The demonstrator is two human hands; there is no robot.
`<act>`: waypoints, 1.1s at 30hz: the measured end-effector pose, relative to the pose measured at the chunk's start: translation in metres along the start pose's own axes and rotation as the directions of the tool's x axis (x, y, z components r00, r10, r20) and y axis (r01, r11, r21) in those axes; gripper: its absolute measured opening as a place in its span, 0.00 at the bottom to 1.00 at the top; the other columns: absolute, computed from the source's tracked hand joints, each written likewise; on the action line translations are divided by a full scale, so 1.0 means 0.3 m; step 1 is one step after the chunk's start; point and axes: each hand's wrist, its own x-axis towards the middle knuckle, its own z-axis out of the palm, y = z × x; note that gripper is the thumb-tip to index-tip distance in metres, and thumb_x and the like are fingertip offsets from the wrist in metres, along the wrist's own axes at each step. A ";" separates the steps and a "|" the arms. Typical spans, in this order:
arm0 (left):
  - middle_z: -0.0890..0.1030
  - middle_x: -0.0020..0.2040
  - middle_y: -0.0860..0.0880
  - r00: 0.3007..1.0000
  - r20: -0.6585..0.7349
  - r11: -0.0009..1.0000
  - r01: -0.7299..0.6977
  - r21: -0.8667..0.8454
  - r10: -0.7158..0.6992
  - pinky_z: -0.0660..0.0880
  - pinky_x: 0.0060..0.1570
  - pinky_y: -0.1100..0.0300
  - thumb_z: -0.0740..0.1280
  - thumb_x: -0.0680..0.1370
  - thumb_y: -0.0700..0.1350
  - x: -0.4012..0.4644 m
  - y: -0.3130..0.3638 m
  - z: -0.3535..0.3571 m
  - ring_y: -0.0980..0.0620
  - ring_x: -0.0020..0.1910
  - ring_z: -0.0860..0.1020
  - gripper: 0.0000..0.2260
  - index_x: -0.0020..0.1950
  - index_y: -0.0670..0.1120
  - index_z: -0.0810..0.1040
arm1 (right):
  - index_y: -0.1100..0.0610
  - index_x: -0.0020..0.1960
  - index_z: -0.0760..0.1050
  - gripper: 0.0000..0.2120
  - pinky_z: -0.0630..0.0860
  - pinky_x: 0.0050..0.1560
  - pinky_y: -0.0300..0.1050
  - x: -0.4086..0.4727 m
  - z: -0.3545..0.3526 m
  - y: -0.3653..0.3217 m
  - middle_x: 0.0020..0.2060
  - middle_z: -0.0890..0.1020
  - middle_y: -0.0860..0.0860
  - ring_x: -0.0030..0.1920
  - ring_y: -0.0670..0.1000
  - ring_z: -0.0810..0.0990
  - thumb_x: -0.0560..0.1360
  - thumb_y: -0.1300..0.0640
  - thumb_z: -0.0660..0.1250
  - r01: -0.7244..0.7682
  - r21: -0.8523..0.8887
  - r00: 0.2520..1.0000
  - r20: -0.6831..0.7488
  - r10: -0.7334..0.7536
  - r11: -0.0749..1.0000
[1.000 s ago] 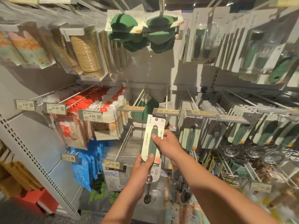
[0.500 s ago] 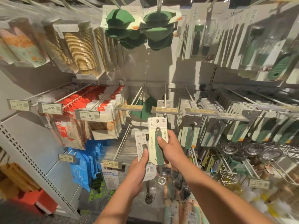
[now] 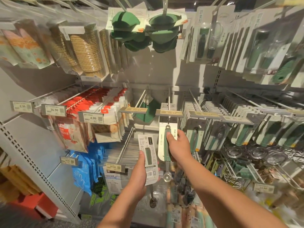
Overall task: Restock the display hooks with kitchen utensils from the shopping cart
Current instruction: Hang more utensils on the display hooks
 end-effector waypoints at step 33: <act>0.88 0.53 0.44 0.994 0.071 0.997 -0.080 -0.004 0.080 0.78 0.50 0.53 0.43 0.85 0.65 -0.009 0.031 0.049 0.48 0.48 0.87 0.32 0.64 0.50 0.81 | 0.54 0.63 0.80 0.11 0.78 0.47 0.41 -0.071 -0.018 0.009 0.55 0.86 0.49 0.53 0.48 0.84 0.81 0.56 0.69 -0.127 -0.054 0.935 0.328 0.138 0.990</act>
